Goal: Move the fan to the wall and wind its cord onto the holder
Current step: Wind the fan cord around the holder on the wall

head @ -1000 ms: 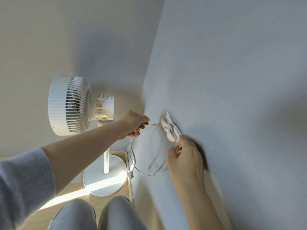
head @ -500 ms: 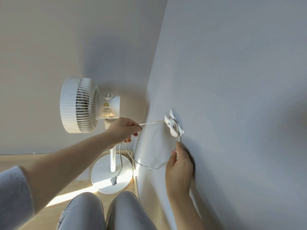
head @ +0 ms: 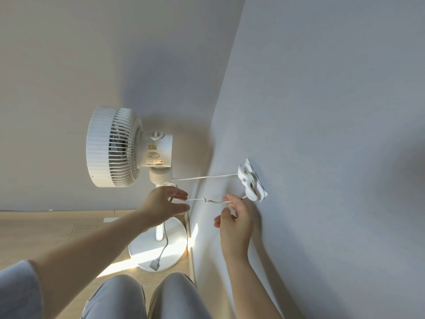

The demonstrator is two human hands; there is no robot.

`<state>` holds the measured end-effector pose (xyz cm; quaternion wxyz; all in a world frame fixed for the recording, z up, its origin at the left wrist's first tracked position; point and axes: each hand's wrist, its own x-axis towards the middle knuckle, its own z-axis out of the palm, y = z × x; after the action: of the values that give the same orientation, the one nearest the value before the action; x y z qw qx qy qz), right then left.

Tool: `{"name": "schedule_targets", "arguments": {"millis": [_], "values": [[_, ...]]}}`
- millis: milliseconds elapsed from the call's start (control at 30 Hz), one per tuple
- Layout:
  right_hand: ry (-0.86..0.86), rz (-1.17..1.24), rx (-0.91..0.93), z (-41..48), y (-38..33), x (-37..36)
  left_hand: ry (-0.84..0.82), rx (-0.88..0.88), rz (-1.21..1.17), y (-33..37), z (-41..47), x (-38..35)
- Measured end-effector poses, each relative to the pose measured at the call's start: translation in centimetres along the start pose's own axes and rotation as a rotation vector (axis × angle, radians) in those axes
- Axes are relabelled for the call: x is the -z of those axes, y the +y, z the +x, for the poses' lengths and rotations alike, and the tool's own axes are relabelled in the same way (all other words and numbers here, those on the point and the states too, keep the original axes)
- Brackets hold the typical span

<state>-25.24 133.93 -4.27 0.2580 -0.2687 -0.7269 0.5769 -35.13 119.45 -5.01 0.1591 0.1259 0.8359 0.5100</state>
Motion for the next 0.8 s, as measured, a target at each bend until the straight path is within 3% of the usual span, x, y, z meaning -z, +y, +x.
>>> {"name": "schedule_targets", "arguments": {"millis": [100, 300, 433, 567, 700, 800], "values": [[-0.032, 0.107, -0.047, 0.3, -0.6, 0.2, 0.023, -0.044, 0.07, -0.1, 0.5, -0.8], [-0.103, 0.329, -0.172, 0.8, -1.8, 0.9, -0.082, -0.108, 0.062, -0.1, 1.7, -2.2], [-0.121, 0.412, -0.248, 1.5, -2.2, 0.7, -0.2, -0.016, -0.135, -1.1, 2.1, -2.8], [-0.1, 0.434, -0.288, 1.9, -2.0, 0.3, -0.176, 0.099, -0.252, -2.0, 2.0, -1.6], [-0.091, 0.311, -0.257, 2.1, -2.2, 0.2, -0.132, 0.165, -0.337, -2.8, 2.0, 0.4], [-0.229, -0.082, -0.171, 1.6, -3.4, 0.8, -0.096, 0.143, -0.336, -2.7, 1.9, 0.9]]}}
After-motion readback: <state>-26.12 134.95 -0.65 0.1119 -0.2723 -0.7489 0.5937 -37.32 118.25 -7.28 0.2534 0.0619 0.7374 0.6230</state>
